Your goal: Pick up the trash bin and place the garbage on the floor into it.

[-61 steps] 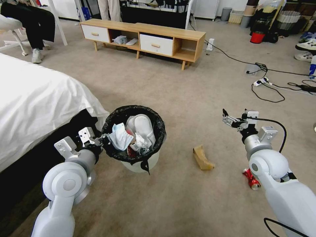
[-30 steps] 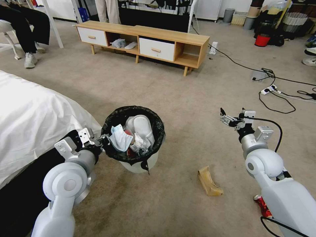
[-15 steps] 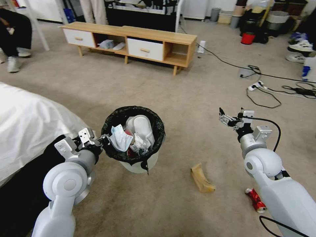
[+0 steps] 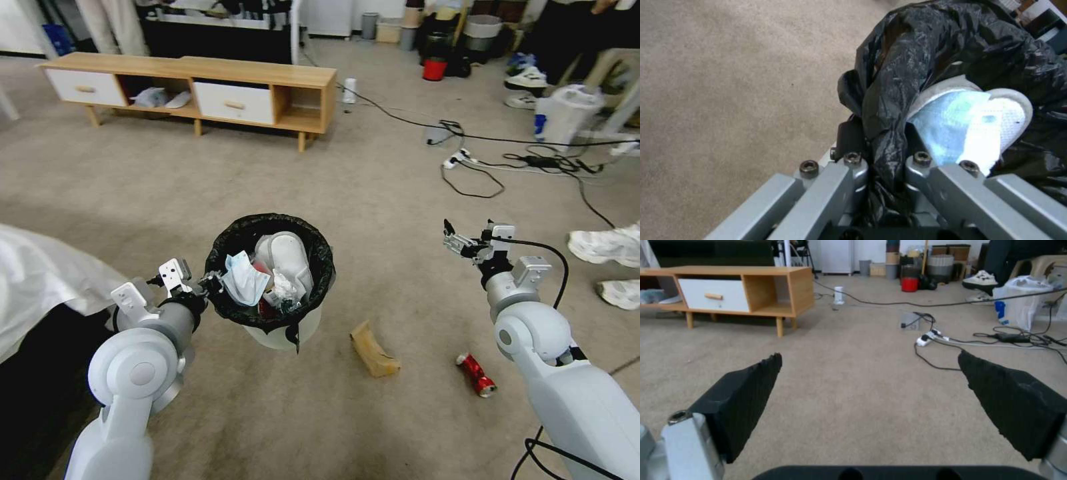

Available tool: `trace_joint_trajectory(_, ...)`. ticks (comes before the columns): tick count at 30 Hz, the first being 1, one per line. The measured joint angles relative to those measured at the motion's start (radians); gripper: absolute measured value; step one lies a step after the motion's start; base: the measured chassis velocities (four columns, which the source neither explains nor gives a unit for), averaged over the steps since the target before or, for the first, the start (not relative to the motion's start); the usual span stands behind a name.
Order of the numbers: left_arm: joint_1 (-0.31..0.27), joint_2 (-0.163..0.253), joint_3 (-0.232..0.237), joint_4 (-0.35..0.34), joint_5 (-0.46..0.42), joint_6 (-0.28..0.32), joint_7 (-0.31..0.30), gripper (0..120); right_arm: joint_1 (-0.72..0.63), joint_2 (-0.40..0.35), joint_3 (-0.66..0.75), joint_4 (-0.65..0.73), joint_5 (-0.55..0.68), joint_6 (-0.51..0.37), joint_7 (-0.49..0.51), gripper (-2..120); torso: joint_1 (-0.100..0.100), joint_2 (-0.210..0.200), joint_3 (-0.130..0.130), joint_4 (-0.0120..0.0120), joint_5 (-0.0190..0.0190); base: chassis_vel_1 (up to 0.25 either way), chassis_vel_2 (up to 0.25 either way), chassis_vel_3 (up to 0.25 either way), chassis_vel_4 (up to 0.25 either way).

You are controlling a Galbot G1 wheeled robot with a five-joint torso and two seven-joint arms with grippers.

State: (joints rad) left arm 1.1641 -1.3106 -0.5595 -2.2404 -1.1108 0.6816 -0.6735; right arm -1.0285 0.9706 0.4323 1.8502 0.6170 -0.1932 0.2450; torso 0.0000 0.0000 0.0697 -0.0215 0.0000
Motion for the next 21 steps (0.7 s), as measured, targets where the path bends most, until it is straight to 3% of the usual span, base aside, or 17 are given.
trace_joint_trajectory(10, -0.001, 0.0, 0.0, 0.0, -0.001, -0.003, 0.002, 4, 0.001, -0.001, 0.0, -0.001, 0.002, -0.001, -0.003, 100, 0.0, 0.0, 0.0, -0.0004, 0.0, 0.0, 0.0, 0.0, 0.0)
trace_joint_trajectory(16, -0.003, 0.003, 0.0, 0.002, -0.003, -0.003, 0.002, 4, -0.006, -0.028, 0.021, 0.0, 0.032, -0.046, -0.003, 100, 0.0, 0.0, 0.0, -0.0003, 0.0, 0.0, 0.0, 0.0, 0.0)
trace_joint_trajectory(18, -0.003, 0.005, 0.0, 0.003, -0.003, -0.002, 0.004, 4, -0.021, -0.06, 0.049, 0.014, 0.108, -0.144, -0.021, 100, 0.0, 0.0, 0.0, -0.0003, 0.0001, 0.0, 0.0, 0.0, 0.0)
trace_joint_trajectory(21, -0.003, 0.005, 0.0, 0.003, -0.003, -0.002, 0.004, 4, -0.029, -0.075, 0.066, 0.02, 0.151, -0.202, -0.026, 100, 0.0, 0.0, 0.0, -0.0002, 0.0, 0.0, 0.0, 0.0, 0.0)
